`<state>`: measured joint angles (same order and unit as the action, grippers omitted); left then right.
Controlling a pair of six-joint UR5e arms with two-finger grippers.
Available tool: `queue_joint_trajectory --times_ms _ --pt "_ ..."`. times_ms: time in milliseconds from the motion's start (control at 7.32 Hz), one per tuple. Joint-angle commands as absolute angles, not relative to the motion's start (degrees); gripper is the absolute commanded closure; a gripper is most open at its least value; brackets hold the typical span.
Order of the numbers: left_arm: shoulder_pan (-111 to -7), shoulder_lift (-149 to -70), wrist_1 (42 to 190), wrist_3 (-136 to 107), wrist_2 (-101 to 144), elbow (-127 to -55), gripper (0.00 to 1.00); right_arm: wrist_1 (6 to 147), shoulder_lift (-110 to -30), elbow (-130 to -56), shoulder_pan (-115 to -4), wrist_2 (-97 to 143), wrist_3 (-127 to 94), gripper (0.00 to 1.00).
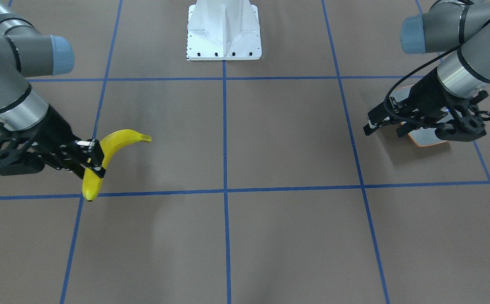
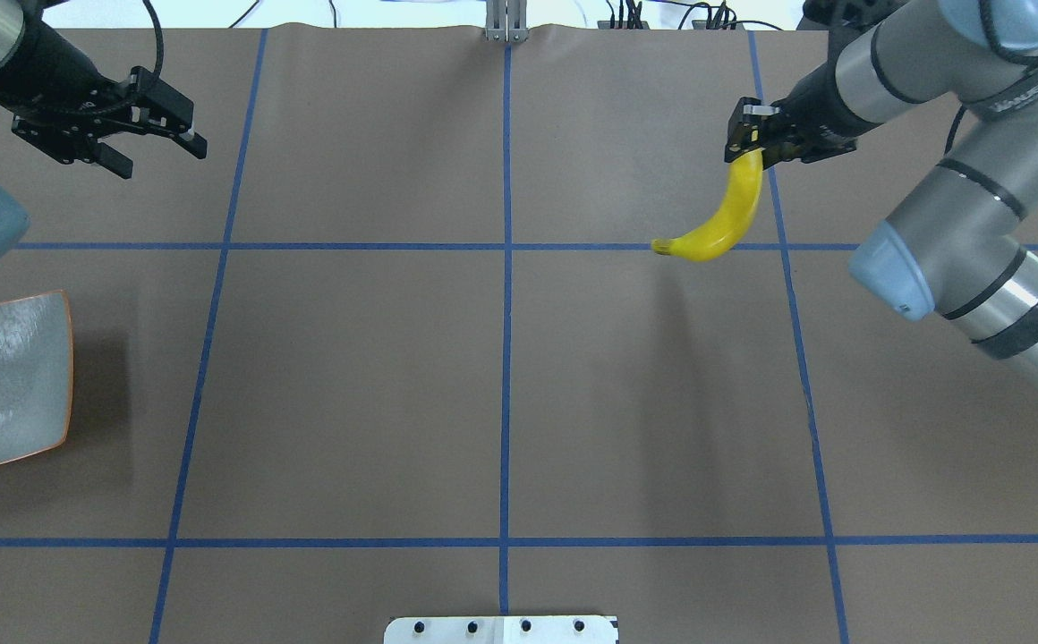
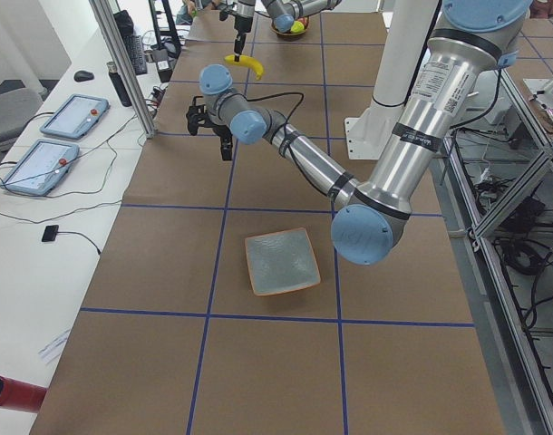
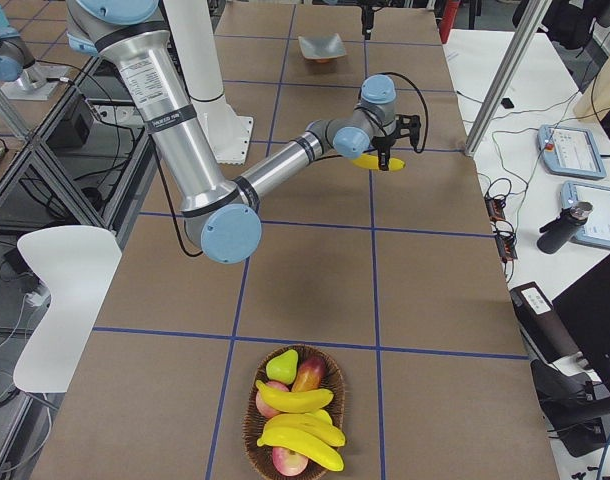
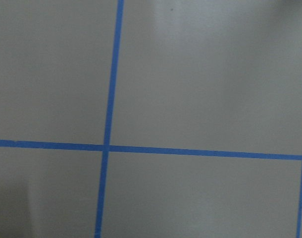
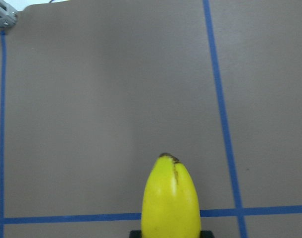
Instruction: Transfer all bananas from basket to plate
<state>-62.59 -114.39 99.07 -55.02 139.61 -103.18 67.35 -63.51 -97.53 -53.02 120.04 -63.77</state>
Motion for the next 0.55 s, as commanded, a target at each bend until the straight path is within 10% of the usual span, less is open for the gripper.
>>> queue_joint_trajectory --times_ms 0,410 --pt "-59.4 -115.9 105.8 -62.5 140.9 -102.7 0.00 57.1 -61.3 -97.5 -46.0 112.8 -67.8 1.00" --pt "-56.0 -117.9 112.5 -67.9 144.9 -102.7 0.00 45.1 -59.7 -97.0 -40.8 109.7 -70.9 1.00"
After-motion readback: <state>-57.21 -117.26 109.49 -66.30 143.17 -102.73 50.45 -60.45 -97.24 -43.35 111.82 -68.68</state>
